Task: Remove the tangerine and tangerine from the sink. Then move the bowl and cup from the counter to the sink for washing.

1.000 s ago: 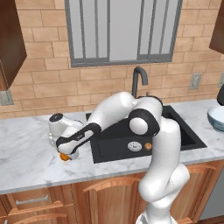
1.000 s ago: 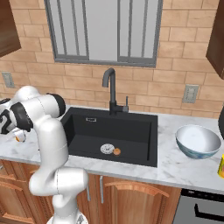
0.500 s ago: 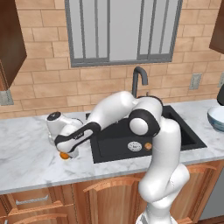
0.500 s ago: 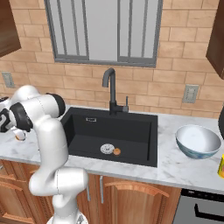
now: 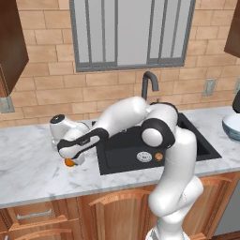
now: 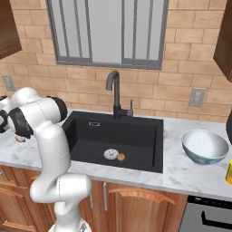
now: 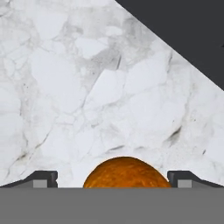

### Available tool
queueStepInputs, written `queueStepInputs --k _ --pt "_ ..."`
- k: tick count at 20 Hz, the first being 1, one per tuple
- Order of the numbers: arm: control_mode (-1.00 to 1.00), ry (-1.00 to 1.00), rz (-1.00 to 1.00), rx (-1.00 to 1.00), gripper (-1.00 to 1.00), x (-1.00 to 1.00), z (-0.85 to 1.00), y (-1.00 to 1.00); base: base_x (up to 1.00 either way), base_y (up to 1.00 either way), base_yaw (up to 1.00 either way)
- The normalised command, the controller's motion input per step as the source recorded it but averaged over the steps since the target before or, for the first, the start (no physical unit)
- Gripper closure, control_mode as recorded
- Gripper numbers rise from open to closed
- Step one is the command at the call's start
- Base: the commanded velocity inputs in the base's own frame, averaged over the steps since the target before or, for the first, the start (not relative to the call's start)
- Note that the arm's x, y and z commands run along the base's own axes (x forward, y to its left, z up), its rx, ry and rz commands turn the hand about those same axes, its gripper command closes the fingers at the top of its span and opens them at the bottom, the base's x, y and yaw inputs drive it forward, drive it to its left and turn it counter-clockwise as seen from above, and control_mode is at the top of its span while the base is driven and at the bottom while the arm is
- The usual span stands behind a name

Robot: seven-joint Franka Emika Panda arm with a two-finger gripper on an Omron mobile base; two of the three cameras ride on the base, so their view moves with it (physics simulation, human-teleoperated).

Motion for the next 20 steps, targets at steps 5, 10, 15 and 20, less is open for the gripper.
queueStepInputs --k 5,10,15,20 --pt "-1.00 0.10 0.00 0.00 -1.00 0.03 0.09 -0.06 0.00 0.00 0.00" --pt "-1.00 0.02 -0.01 0.00 -1.00 0.04 -0.07 0.04 0.00 0.00 0.00" --pt "-1.00 0.00 0.00 0.00 -1.00 0.08 0.00 0.01 0.00 0.00 0.00" --pt "-1.00 0.00 0.00 0.00 -1.00 0.00 -0.06 0.07 0.00 0.00 0.00"
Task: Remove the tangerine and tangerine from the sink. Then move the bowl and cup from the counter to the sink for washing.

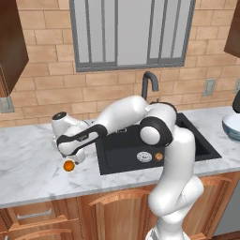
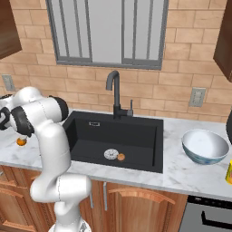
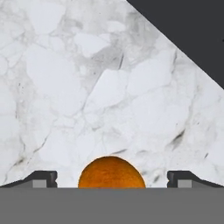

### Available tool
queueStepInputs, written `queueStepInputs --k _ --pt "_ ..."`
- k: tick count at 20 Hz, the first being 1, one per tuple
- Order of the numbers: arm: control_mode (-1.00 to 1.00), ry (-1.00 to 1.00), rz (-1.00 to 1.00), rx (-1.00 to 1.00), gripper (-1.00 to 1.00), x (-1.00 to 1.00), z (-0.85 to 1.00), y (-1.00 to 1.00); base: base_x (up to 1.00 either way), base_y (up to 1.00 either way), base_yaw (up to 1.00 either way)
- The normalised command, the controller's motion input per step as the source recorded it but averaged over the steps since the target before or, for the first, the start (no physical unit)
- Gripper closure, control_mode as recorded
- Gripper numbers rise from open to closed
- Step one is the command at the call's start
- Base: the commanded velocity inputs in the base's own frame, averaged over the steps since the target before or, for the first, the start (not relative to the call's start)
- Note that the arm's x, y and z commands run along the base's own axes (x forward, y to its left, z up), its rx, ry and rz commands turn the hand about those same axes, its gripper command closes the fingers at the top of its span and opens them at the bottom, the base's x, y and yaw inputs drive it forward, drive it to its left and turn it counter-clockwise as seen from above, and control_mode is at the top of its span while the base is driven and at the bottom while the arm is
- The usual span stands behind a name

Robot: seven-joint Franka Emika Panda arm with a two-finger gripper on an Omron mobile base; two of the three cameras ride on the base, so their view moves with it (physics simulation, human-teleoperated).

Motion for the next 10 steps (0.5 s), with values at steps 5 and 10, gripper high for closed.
queueStepInputs --k 5,10 --pt "-1.00 -0.04 0.00 0.00 -1.00 0.00 0.03 -0.01 0.00 0.00 0.00" --pt "-1.00 -0.01 0.00 0.00 -1.00 -0.02 0.15 -0.16 0.00 0.00 0.00"
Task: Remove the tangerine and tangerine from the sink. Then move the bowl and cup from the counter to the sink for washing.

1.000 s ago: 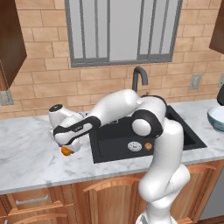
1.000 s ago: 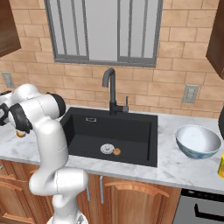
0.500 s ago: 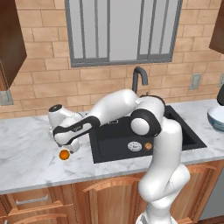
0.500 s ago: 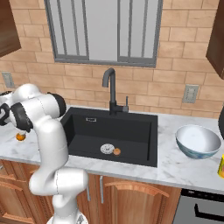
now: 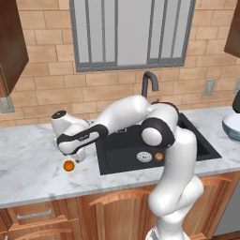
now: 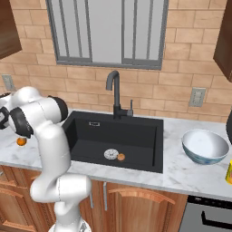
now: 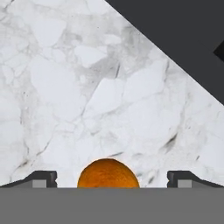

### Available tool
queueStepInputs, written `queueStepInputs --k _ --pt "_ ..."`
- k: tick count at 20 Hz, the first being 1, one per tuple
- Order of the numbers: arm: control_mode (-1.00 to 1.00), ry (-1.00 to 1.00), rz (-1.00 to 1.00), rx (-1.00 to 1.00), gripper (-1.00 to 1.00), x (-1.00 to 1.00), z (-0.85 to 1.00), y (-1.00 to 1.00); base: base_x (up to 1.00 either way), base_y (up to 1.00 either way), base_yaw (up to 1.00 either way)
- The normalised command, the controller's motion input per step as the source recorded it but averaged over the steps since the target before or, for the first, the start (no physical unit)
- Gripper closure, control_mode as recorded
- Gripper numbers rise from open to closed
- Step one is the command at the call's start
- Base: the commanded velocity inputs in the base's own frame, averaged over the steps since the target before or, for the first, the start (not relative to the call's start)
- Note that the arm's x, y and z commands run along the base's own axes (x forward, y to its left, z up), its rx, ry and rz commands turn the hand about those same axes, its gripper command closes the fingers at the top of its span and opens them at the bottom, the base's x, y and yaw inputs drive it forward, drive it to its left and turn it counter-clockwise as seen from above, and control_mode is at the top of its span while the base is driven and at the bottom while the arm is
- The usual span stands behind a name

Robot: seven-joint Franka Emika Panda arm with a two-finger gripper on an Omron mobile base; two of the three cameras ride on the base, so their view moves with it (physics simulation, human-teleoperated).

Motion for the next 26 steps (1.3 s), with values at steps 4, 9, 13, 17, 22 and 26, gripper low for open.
queueStepInputs --k 4,9,13,17,22,26 --pt "-1.00 0.00 0.00 0.00 -1.00 -0.08 0.19 -0.25 0.00 0.00 0.00" --pt "-1.00 0.00 0.02 0.00 -1.00 -0.12 0.17 -0.32 0.00 0.00 0.00" --pt "-1.00 0.00 0.10 0.00 -1.00 -0.15 0.16 -0.34 0.00 0.00 0.00" --pt "-1.00 -0.05 0.15 0.00 -1.00 -0.16 0.15 -0.35 0.00 0.00 0.00" --pt "-1.00 -0.04 0.12 0.00 -1.00 -0.12 0.14 -0.34 0.00 0.00 0.00" --pt "-1.00 -0.02 0.12 0.00 -1.00 -0.06 0.15 -0.36 0.00 0.00 0.00"
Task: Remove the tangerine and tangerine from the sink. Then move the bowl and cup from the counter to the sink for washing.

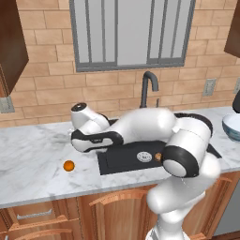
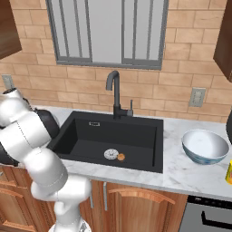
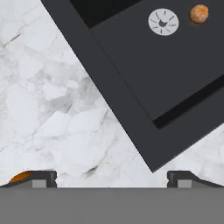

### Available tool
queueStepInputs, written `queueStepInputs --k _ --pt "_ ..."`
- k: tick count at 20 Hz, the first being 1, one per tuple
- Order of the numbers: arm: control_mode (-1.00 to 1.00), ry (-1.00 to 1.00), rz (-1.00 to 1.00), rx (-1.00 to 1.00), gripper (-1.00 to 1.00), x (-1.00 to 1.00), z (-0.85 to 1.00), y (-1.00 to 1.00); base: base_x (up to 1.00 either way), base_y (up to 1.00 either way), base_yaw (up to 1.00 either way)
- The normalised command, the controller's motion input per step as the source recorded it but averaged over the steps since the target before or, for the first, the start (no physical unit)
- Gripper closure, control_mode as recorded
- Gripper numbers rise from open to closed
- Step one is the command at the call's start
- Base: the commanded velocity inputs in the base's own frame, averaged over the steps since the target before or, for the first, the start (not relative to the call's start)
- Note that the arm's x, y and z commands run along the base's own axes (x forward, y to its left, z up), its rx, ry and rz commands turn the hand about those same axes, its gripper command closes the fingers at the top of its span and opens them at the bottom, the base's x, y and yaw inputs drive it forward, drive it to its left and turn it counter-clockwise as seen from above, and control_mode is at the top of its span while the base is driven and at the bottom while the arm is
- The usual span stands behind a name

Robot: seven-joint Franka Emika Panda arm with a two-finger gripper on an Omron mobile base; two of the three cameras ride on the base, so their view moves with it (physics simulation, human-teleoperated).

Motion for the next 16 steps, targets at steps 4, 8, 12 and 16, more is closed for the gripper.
queueStepInputs --k 4,8,12,16 --pt "-1.00 0.00 0.08 0.00 -1.00 -0.03 0.12 -0.38 0.00 0.00 0.00" --pt "-1.00 0.00 0.10 0.00 -1.00 0.00 0.16 -0.40 0.00 0.00 0.00" --pt "-1.00 0.00 0.12 0.00 -1.00 -0.01 0.11 -0.35 0.00 0.00 0.00" --pt "-1.00 0.00 0.10 0.00 -1.00 -0.01 0.06 -0.35 0.00 0.00 0.00"
